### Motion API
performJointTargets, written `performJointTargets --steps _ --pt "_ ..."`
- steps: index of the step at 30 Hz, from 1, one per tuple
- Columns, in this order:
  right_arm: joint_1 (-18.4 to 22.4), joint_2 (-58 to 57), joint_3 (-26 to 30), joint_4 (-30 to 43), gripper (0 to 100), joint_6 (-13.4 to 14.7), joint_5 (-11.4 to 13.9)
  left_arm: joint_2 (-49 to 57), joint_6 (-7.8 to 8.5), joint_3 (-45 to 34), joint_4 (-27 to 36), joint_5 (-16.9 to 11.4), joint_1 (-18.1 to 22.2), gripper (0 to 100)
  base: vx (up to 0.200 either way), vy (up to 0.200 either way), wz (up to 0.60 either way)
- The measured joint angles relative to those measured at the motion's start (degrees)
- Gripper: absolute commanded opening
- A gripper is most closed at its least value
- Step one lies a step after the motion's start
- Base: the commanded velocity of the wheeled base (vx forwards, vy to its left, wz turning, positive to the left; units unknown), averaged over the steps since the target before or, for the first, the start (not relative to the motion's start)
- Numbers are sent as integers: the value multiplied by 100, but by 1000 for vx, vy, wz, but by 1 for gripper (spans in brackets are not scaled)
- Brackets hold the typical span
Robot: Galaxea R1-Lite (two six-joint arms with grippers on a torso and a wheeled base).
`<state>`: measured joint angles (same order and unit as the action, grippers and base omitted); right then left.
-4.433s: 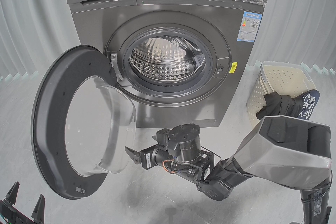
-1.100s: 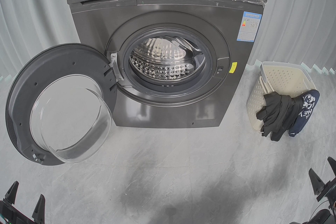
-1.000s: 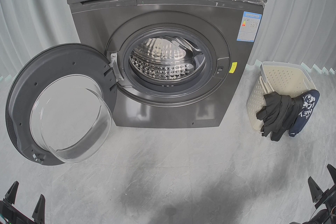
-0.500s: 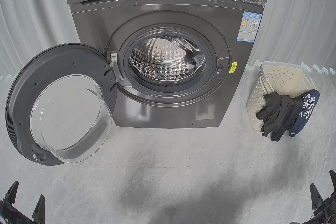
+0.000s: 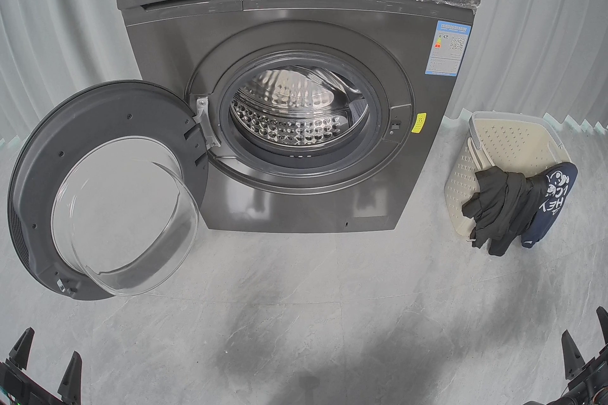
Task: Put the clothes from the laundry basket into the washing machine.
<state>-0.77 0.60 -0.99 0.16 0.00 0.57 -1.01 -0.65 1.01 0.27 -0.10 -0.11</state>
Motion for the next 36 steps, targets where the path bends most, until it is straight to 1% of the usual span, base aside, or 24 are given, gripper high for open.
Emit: performJointTargets --steps 20,28,31,36 --pt "4 2 -2 0 100 0 0 -2 -26 0 0 0 -7 100 0 -200 0" --pt "0 6 -2 2 100 0 0 0 -88 0 -2 7 -7 100 0 -200 0" --pt "0 9 -2 2 100 0 0 0 -156 0 -2 26 -7 100 0 -200 0" --pt "0 11 -2 2 100 0 0 0 -156 0 -5 32 -5 100 0 -200 0"
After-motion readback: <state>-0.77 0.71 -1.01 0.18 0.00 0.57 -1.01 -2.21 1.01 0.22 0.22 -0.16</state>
